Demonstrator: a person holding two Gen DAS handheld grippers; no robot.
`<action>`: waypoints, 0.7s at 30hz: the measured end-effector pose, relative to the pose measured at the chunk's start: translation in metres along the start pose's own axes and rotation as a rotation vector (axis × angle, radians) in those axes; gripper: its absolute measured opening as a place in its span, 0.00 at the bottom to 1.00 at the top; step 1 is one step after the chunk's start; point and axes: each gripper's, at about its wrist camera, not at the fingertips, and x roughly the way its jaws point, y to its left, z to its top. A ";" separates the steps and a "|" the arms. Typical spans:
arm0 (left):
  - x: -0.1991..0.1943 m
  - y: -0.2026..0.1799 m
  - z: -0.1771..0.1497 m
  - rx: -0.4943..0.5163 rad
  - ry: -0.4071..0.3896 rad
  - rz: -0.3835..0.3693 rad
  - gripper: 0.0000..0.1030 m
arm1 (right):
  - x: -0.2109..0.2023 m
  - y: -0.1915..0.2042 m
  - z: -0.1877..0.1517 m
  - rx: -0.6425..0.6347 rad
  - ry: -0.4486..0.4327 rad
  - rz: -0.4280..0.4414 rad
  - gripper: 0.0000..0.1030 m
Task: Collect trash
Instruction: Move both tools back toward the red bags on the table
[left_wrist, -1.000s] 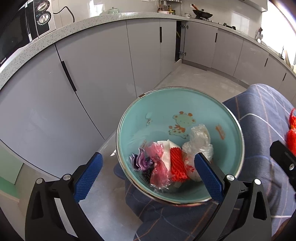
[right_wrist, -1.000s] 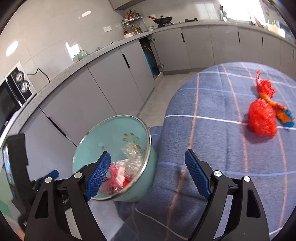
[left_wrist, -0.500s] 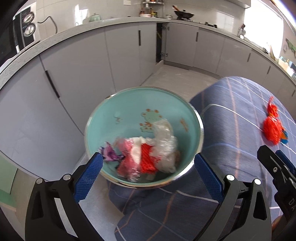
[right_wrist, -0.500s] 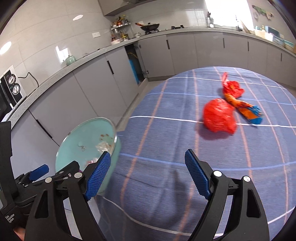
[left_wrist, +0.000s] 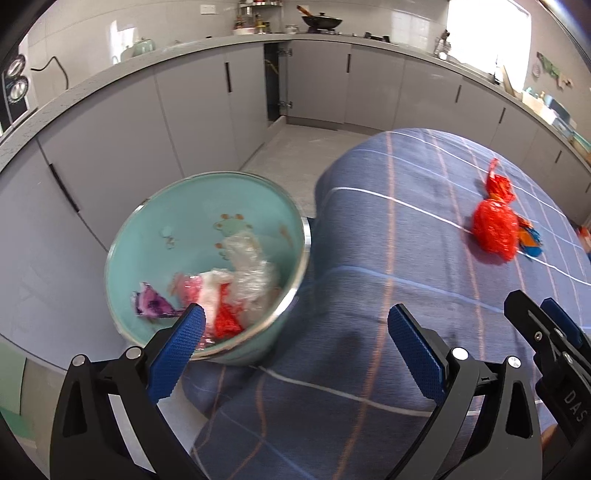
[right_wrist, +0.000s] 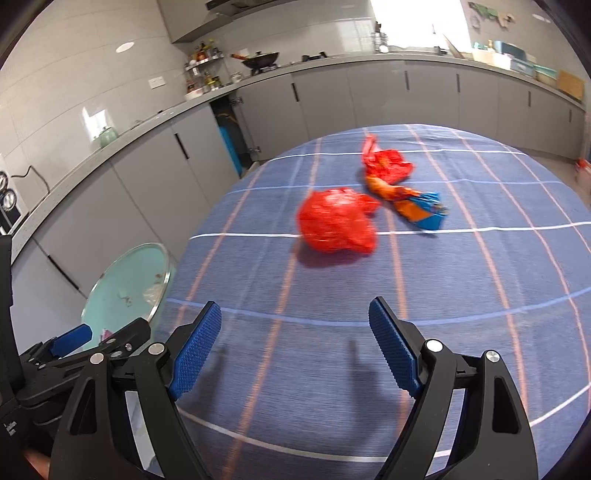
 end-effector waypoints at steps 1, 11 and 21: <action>0.001 -0.004 0.000 0.006 0.003 -0.013 0.94 | -0.002 -0.004 0.000 0.008 0.000 -0.007 0.79; 0.006 -0.053 0.006 0.091 -0.004 -0.079 0.94 | -0.012 -0.052 0.003 0.079 -0.021 -0.088 0.79; 0.018 -0.097 0.018 0.154 -0.012 -0.138 0.93 | -0.014 -0.090 0.014 0.116 -0.037 -0.151 0.78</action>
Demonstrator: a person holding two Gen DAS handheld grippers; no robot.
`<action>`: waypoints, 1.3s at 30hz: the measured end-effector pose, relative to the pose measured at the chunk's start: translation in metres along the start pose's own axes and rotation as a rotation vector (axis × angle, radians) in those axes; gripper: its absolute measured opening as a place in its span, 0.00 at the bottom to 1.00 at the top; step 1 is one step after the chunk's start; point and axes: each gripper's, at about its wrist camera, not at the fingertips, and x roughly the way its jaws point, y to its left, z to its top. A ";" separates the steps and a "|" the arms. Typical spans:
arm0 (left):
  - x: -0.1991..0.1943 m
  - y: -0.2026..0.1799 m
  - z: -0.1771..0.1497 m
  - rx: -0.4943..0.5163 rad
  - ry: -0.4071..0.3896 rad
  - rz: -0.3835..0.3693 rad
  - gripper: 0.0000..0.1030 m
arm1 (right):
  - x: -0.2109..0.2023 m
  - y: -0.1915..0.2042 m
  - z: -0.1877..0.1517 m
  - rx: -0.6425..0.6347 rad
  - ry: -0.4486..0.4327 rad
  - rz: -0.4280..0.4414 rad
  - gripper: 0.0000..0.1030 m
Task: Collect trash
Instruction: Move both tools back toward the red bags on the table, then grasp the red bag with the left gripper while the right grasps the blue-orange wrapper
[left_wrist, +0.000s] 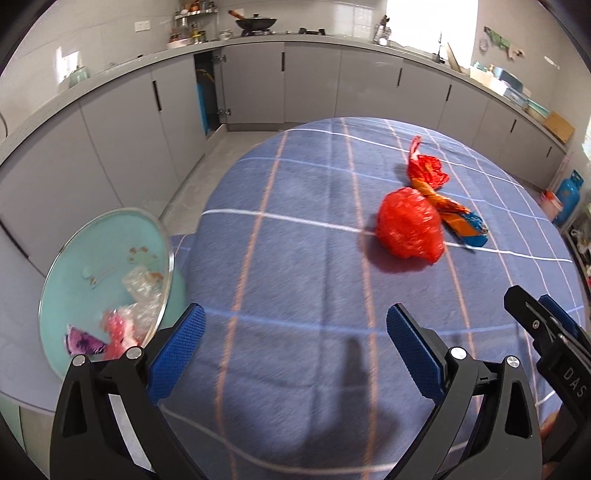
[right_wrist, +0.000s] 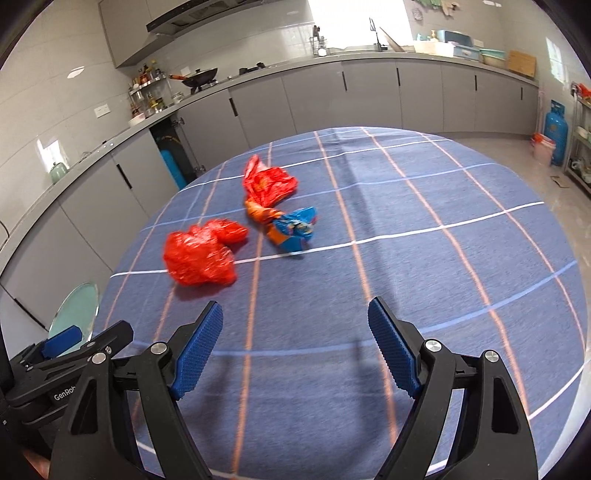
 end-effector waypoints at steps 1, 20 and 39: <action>0.002 -0.004 0.002 0.009 0.000 -0.003 0.93 | 0.001 -0.002 0.000 0.001 0.001 -0.002 0.78; 0.046 -0.054 0.058 0.014 0.006 -0.092 0.77 | 0.039 -0.029 0.052 -0.044 0.062 0.004 0.70; 0.068 -0.053 0.077 0.013 0.023 -0.147 0.74 | 0.108 -0.014 0.093 -0.147 0.202 0.172 0.53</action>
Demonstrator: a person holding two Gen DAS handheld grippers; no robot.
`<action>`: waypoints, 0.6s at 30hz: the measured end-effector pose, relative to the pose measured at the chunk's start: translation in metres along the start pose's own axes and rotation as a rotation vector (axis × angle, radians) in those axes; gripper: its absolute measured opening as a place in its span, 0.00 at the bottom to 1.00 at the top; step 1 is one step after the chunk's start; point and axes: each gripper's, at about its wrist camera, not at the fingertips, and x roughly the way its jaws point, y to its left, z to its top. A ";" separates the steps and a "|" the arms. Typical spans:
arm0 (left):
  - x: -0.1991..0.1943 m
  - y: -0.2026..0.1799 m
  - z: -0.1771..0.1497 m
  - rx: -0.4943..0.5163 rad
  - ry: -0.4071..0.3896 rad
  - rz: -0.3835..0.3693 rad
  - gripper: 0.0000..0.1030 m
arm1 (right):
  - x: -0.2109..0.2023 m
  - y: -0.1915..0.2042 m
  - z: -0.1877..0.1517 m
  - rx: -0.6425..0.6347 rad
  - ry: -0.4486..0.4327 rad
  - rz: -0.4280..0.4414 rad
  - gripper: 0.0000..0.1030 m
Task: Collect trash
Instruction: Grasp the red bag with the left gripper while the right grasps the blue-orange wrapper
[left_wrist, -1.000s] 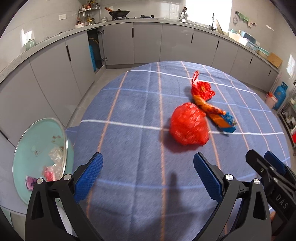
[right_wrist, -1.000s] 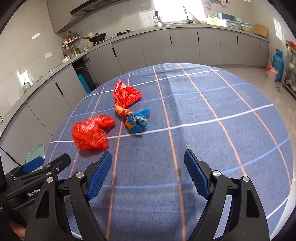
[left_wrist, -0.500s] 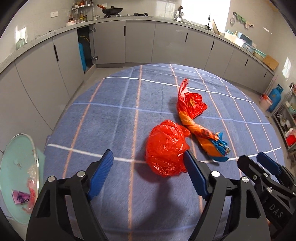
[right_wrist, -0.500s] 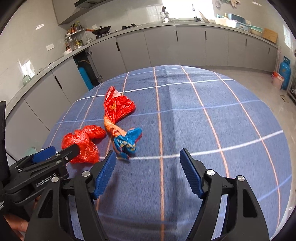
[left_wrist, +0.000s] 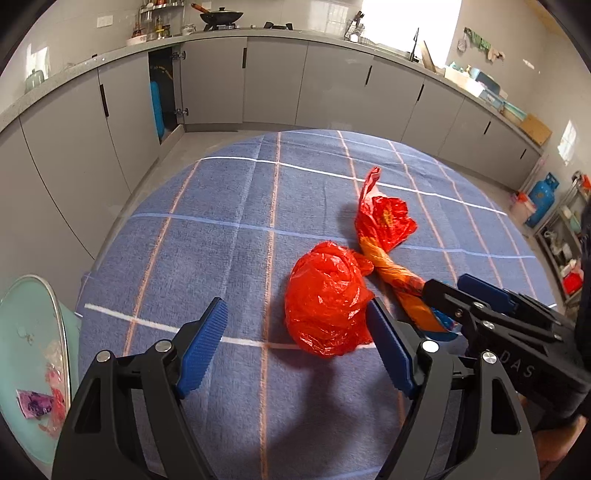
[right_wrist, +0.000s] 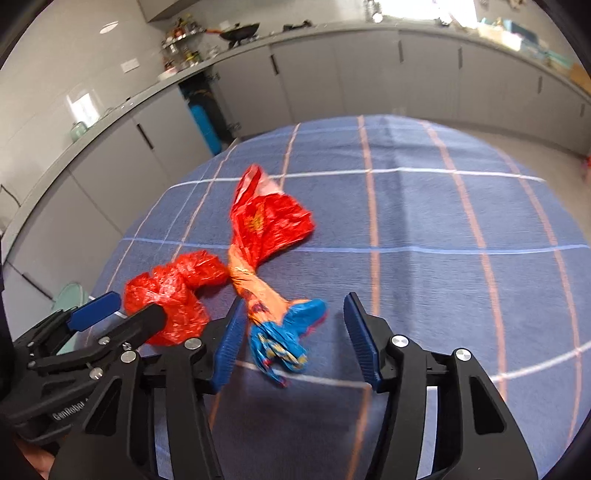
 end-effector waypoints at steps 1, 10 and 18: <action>0.002 0.001 0.001 0.000 0.003 -0.003 0.74 | 0.003 0.000 0.001 -0.002 0.010 0.011 0.51; 0.021 -0.004 0.013 0.029 0.019 -0.029 0.67 | 0.011 0.004 -0.001 -0.062 0.007 -0.006 0.33; 0.034 -0.015 0.014 0.045 0.028 -0.040 0.30 | -0.005 -0.003 -0.020 -0.010 0.000 -0.023 0.26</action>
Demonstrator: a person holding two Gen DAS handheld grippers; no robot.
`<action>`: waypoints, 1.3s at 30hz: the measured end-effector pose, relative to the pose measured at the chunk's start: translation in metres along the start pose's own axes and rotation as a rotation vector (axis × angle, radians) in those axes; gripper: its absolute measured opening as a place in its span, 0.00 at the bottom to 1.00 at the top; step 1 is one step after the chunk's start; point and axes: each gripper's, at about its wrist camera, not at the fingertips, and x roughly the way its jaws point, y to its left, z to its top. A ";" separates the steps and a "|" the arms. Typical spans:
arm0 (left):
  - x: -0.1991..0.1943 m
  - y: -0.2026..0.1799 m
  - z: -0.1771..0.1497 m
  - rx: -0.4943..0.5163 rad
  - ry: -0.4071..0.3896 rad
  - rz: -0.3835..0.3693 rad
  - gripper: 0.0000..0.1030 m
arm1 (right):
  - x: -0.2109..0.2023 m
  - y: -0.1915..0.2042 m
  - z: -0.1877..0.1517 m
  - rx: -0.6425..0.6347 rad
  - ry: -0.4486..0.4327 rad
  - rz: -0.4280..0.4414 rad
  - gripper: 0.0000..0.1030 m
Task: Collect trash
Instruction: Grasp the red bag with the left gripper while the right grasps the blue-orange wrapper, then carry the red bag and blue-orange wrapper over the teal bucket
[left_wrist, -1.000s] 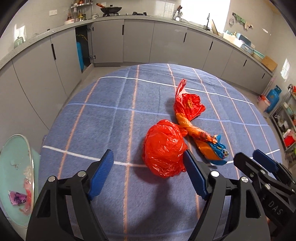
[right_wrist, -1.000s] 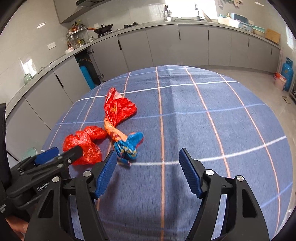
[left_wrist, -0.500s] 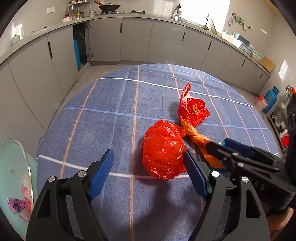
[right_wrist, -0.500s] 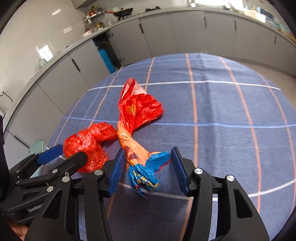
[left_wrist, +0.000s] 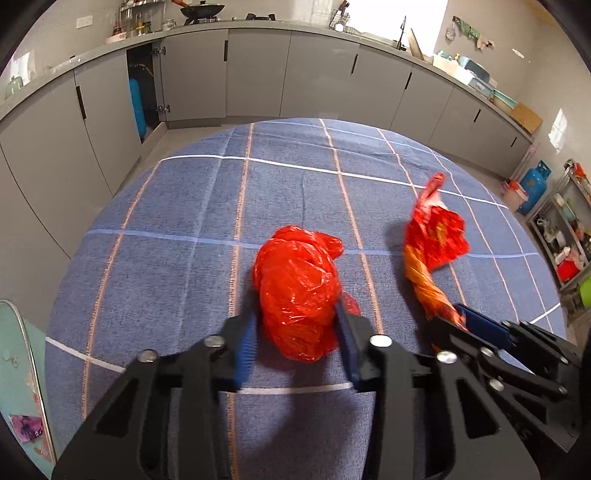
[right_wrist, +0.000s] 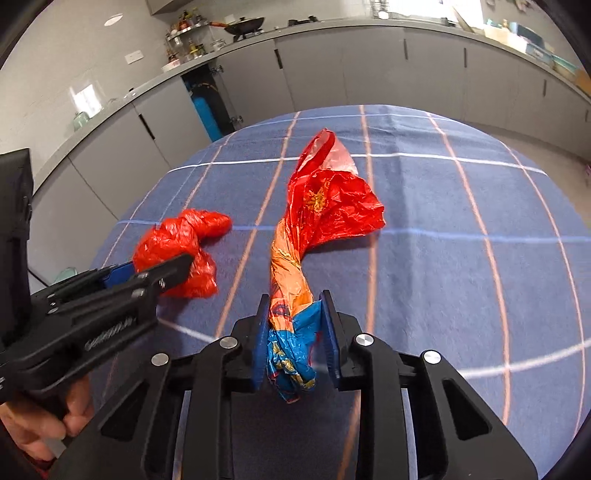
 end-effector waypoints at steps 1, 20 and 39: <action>0.000 -0.001 -0.001 0.008 -0.003 0.005 0.29 | -0.003 -0.002 -0.003 0.014 0.000 0.004 0.26; -0.091 0.010 -0.054 0.052 -0.080 0.061 0.26 | -0.074 0.025 -0.057 0.087 -0.132 -0.004 0.26; -0.152 0.062 -0.104 -0.015 -0.125 0.114 0.26 | -0.093 0.086 -0.086 0.065 -0.155 0.038 0.26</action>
